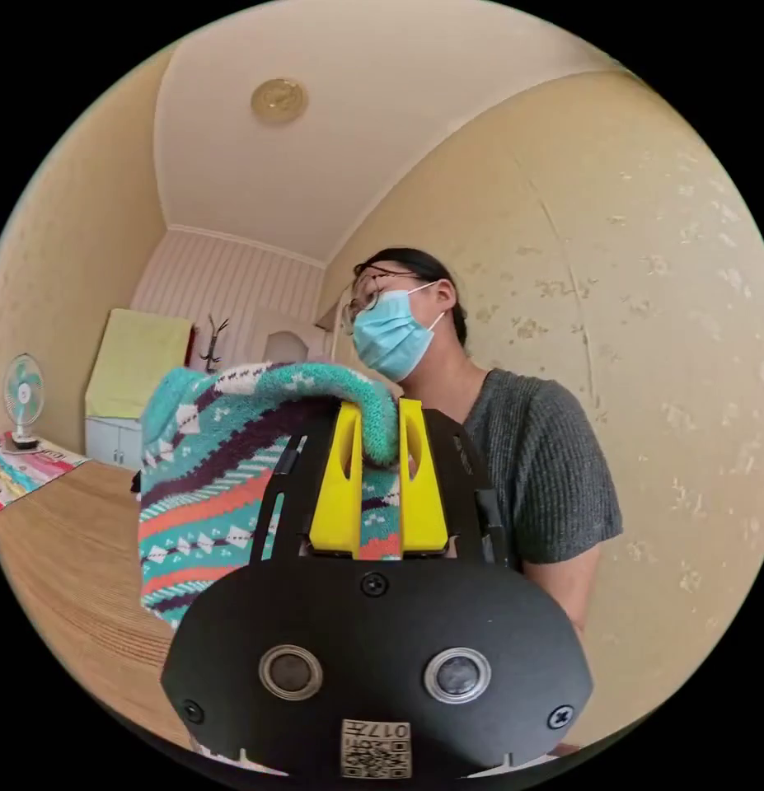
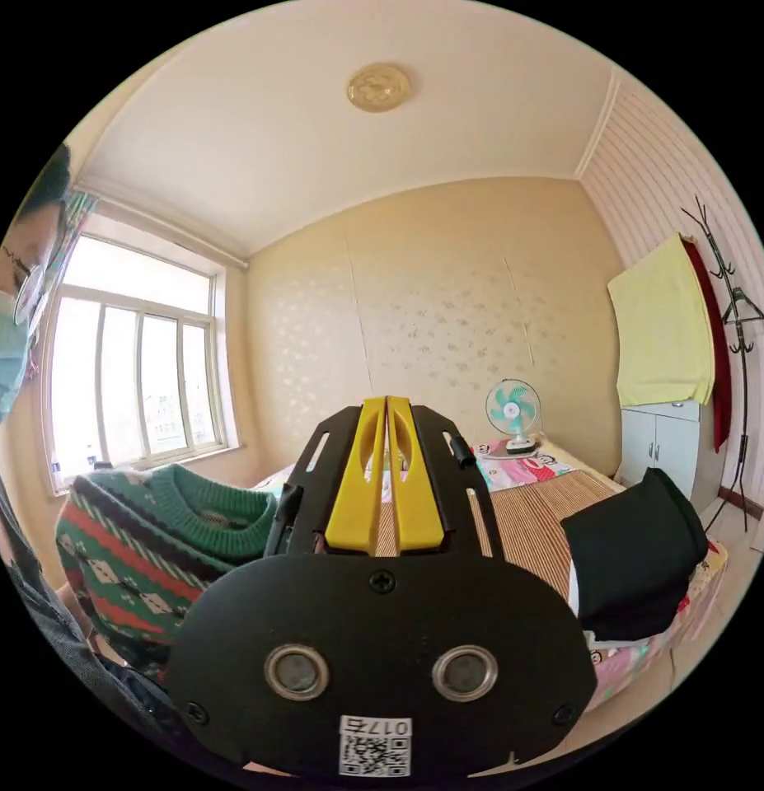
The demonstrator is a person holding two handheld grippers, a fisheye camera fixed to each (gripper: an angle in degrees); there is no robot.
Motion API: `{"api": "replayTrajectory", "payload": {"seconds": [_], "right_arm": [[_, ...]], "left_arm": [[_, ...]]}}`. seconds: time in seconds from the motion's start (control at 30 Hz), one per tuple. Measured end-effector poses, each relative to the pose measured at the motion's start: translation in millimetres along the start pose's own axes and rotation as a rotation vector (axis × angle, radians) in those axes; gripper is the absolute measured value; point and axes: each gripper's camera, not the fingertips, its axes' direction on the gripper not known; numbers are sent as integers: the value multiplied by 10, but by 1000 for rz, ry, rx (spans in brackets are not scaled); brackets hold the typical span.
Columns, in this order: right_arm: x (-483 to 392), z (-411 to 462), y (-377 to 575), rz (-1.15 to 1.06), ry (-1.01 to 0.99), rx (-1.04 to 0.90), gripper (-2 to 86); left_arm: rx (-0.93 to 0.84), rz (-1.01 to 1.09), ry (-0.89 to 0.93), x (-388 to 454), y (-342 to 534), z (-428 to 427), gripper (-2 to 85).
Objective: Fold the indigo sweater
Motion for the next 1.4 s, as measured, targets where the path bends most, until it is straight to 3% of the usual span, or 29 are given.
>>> {"api": "replayTrajectory", "payload": {"seconds": [0.07, 0.13, 0.23, 0.3, 0.43, 0.5, 0.53, 0.57, 0.6, 0.67, 0.8, 0.97, 1.07, 1.2, 1.3, 1.4], "right_arm": [[-195, 106, -193, -93, -122, -69, 8], [-372, 425, -91, -152, -251, -203, 11], [-632, 1035, 496, -224, -468, -502, 21], [-716, 1347, 1033, -212, -514, -633, 41], [-889, 2045, 2338, -121, -594, -979, 205], [-1023, 2204, 2773, -119, -638, -1055, 205], [-1124, 2238, 2934, -100, -771, -1062, 185], [-1239, 2221, 2990, -97, -933, -1046, 101], [-1271, 2223, 2991, -78, -906, -1051, 59], [-1338, 2088, 2755, -64, -709, -1001, 47], [-1353, 1611, 1979, -114, -307, -823, 42], [-1236, 596, 1009, -34, 43, -384, 42], [-1544, 41, 683, -67, 161, -122, 43], [-1912, -189, 394, -116, 155, 14, 44], [-2250, -306, 284, -196, 153, 126, 45], [-2499, -429, 168, -222, 273, 208, 45]], "left_arm": [[32, -67, -53, -66, 119, 151, 63], [285, -186, 116, -419, 478, 225, 61], [613, -88, 397, -625, 768, 268, 61], [666, 26, 550, -636, 671, 347, 62], [564, 161, 723, -541, 122, 699, 63], [555, 200, 803, -513, -47, 895, 64], [555, 204, 831, -499, -128, 1010, 64], [550, 199, 833, -491, -163, 1063, 64], [537, 189, 824, -459, -222, 1146, 64], [513, 166, 774, -380, -293, 1209, 64], [347, 107, 498, -34, -466, 1205, 65], [180, -161, 148, 61, -466, 1367, 65], [63, -351, -15, -59, -378, 1643, 65], [-98, -654, -230, -402, -284, 2223, 52], [-154, -737, -296, -582, -323, 2765, 49], [-214, -666, -381, -561, -625, 3156, 47]]}}
